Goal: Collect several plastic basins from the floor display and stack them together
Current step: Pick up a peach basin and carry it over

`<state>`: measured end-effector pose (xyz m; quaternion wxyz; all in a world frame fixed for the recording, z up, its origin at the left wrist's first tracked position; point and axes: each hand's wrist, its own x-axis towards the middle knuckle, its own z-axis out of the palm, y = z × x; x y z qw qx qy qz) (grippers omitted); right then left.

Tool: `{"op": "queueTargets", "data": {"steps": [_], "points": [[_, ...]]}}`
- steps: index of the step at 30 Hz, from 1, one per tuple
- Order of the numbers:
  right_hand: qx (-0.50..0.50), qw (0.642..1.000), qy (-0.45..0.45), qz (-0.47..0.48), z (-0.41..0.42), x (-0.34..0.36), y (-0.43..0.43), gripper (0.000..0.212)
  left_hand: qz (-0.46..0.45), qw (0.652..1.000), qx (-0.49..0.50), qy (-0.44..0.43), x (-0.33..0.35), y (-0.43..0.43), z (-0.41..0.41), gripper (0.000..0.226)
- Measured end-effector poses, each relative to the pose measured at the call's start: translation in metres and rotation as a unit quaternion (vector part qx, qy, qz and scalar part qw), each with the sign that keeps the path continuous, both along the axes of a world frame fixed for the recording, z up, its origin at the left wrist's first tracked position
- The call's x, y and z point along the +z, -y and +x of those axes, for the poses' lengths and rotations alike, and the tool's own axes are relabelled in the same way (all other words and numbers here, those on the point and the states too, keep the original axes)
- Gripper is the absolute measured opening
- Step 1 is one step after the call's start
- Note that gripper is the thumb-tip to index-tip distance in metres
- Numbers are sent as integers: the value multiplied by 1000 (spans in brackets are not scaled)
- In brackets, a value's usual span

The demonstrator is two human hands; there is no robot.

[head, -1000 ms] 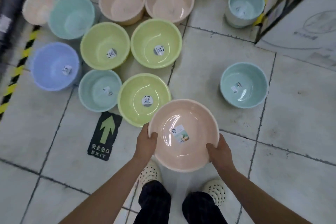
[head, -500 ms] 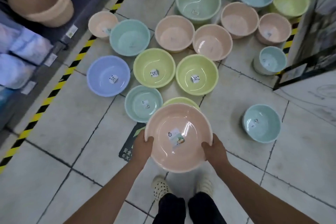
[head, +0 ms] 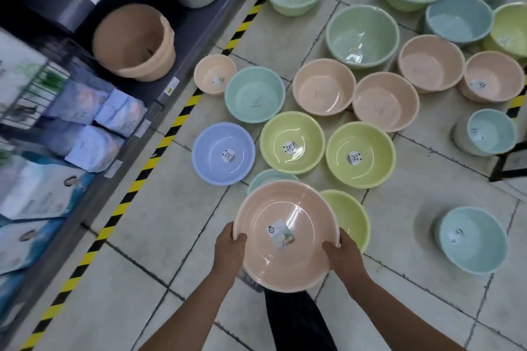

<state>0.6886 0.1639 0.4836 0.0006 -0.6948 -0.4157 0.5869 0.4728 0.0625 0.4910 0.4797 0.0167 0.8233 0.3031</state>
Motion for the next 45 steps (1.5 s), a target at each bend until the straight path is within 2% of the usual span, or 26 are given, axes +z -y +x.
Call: {"op": "queueTargets", "data": {"steps": [4, 9, 14, 18, 21, 22, 25, 27, 30, 32, 39, 43, 45], "points": [[14, 1000, -4, -2, -65, -1, -28, 27, 4, 1000, -10, -11, -1, -31, -67, 15], [22, 999, -23, 17, -149, 6, -76, 35, 20, 999, -2, -44, 10, -71, -146, 16], [-1, 1000, -20, 23, -237, 16, -113, 34, 19, 998, -1, -59, 25, -106, -223, 16], [-23, 1000, -10, 11, -309, 5, -137, 27, 8, 997, -47, -63, 9, -134, -303, 15], [-28, 999, 5, 14, -366, -13, -157, 23, 15, 989, -132, -69, -13, -164, -370, 17], [-31, 999, 15, 16, -386, -21, -161, 26, 10, 984, -162, -72, -20, -171, -393, 19], [-11, 999, 30, 18, -441, -35, -171, 57, -3, 978, -197, -73, -31, -190, -456, 16], [13, 999, 36, 19, -472, -38, -180, 61, -3, 979, -191, -74, -37, -205, -492, 14], [3, 999, 36, 21, -506, -39, -198, 40, -6, 980, -183, -72, -43, -227, -527, 21], [-11, 999, 31, 13, -520, -40, -209, 37, -20, 983, -168, -72, -44, -236, -539, 24], [-35, 999, -23, 14, -540, -34, -252, 41, -32, 991, -115, -61, -52, -278, -563, 19], [6, 999, -41, 27, -550, -46, -273, 52, -22, 999, -37, -12, -69, -304, -577, 31], [6, 999, -49, 18, -560, -66, -284, 51, -19, 1000, -17, -3, -84, -321, -586, 21]]}}
